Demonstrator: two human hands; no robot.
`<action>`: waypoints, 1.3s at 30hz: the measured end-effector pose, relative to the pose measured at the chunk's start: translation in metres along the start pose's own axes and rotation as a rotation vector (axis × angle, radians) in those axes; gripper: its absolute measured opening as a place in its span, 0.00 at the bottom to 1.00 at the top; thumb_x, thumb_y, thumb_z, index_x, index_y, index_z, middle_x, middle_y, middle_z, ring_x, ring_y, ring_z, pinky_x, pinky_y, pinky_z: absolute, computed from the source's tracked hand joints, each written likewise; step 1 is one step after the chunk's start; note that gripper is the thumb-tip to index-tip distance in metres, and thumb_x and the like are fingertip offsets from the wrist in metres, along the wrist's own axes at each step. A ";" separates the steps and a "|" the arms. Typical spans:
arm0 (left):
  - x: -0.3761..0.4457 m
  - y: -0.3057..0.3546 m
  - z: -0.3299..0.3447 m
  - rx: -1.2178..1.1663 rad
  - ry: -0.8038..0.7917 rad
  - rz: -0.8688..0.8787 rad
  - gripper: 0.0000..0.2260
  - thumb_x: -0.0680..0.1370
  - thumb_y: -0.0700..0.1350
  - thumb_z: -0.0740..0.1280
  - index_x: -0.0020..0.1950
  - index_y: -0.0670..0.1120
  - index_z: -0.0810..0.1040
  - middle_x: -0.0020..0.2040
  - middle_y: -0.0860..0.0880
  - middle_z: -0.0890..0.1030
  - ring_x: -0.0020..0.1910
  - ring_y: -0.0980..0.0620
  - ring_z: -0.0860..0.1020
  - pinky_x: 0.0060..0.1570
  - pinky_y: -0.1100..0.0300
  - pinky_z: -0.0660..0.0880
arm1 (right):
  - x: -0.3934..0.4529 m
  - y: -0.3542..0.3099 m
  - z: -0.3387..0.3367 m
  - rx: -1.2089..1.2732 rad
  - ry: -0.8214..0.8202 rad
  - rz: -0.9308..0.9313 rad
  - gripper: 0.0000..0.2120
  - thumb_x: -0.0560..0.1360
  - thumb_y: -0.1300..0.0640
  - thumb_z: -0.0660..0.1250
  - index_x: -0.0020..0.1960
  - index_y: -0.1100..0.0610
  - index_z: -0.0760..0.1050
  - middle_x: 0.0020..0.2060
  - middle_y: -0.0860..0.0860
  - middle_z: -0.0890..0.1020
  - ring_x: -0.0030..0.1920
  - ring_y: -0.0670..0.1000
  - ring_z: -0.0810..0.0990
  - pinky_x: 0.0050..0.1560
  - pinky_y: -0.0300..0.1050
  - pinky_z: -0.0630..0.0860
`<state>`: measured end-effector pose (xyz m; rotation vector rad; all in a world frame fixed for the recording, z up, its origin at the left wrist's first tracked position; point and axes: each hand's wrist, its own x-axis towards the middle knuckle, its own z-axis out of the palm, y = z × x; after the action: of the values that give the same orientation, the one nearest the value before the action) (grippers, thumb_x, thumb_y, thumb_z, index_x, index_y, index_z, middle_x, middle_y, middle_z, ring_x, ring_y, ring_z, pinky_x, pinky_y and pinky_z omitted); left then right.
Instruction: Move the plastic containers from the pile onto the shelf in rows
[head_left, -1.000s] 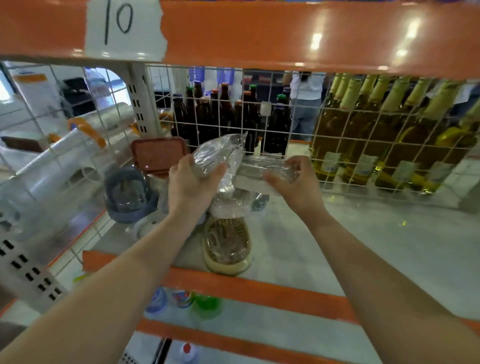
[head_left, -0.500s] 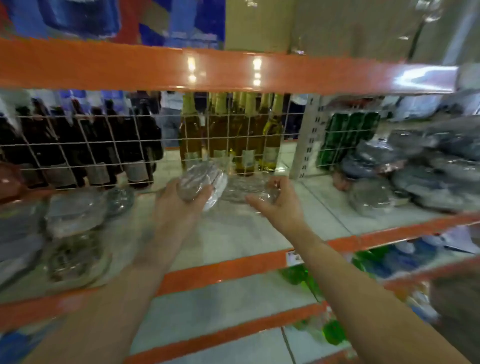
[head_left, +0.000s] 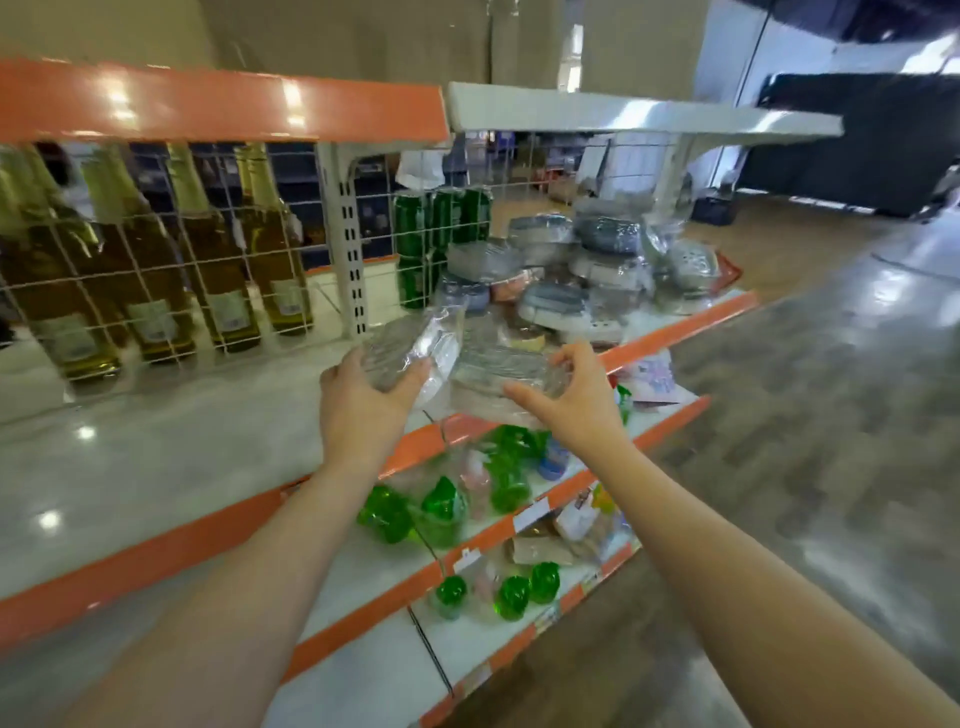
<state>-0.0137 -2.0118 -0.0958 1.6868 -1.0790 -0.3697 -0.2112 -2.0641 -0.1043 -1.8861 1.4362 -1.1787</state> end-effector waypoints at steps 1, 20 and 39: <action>-0.002 0.006 0.015 -0.011 -0.024 0.005 0.37 0.68 0.65 0.69 0.69 0.45 0.71 0.63 0.42 0.72 0.61 0.43 0.73 0.62 0.55 0.69 | 0.000 0.010 -0.013 -0.006 0.018 0.020 0.24 0.67 0.44 0.75 0.52 0.52 0.65 0.50 0.47 0.70 0.48 0.46 0.69 0.40 0.33 0.64; 0.131 0.061 0.200 0.053 0.033 0.160 0.37 0.72 0.65 0.66 0.74 0.46 0.63 0.70 0.42 0.65 0.68 0.42 0.66 0.65 0.42 0.66 | 0.157 0.105 -0.089 -0.078 0.298 0.037 0.25 0.67 0.46 0.76 0.51 0.53 0.64 0.50 0.47 0.68 0.47 0.45 0.67 0.40 0.33 0.64; 0.272 0.075 0.273 0.249 0.335 0.363 0.34 0.70 0.64 0.64 0.68 0.43 0.69 0.64 0.42 0.72 0.63 0.44 0.69 0.57 0.65 0.60 | 0.359 0.131 -0.061 0.046 0.357 -0.166 0.25 0.68 0.48 0.75 0.52 0.54 0.62 0.54 0.49 0.66 0.51 0.48 0.69 0.46 0.36 0.66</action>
<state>-0.0893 -2.3963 -0.0697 1.6477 -1.1805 0.2816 -0.3045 -2.4365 -0.0554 -1.8591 1.4330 -1.6827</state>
